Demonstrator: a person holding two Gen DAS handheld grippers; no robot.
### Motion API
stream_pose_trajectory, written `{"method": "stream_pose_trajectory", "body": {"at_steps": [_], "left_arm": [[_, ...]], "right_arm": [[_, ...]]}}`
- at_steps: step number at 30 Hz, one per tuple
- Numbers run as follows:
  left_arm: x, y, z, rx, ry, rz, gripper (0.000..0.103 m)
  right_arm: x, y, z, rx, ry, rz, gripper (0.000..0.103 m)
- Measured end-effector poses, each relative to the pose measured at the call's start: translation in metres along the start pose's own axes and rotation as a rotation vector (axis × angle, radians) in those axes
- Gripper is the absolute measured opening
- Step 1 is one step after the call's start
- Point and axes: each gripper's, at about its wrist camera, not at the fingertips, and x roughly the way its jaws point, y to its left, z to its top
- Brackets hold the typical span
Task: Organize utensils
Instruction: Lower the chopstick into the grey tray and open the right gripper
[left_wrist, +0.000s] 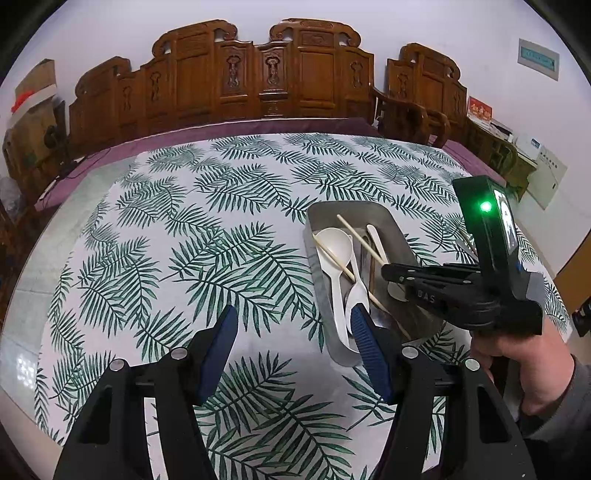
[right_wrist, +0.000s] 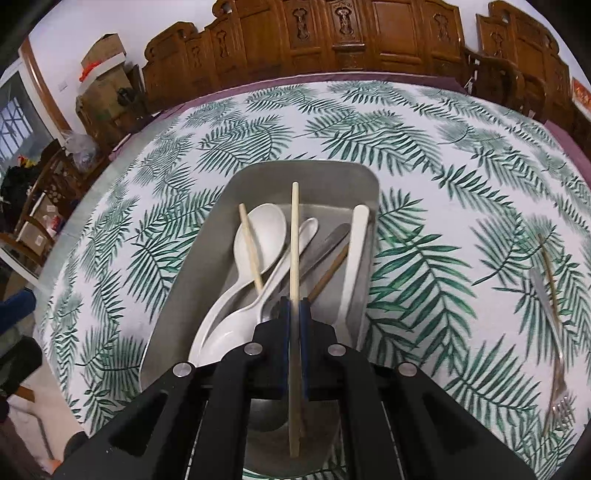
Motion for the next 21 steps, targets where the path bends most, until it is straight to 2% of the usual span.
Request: {"method": "stream_pose_trajectory", "body": {"at_steps": [7, 15, 21], "left_arm": [[-0.002, -0.009, 0.000, 0.005, -0.006, -0.009, 0.060], [-0.004, -0.031, 0.000, 0.026, -0.014, -0.032, 0.061], [-0.009, -0.055, 0.001, 0.045, -0.026, -0.063, 0.061]], "right_arm": [[-0.017, -0.002, -0.005, 0.005, -0.044, 0.155, 0.010], [-0.045, -0.025, -0.008, -0.011, -0.079, 0.172, 0.010], [-0.076, -0.060, -0.016, -0.035, -0.124, 0.136, 0.010]]}}
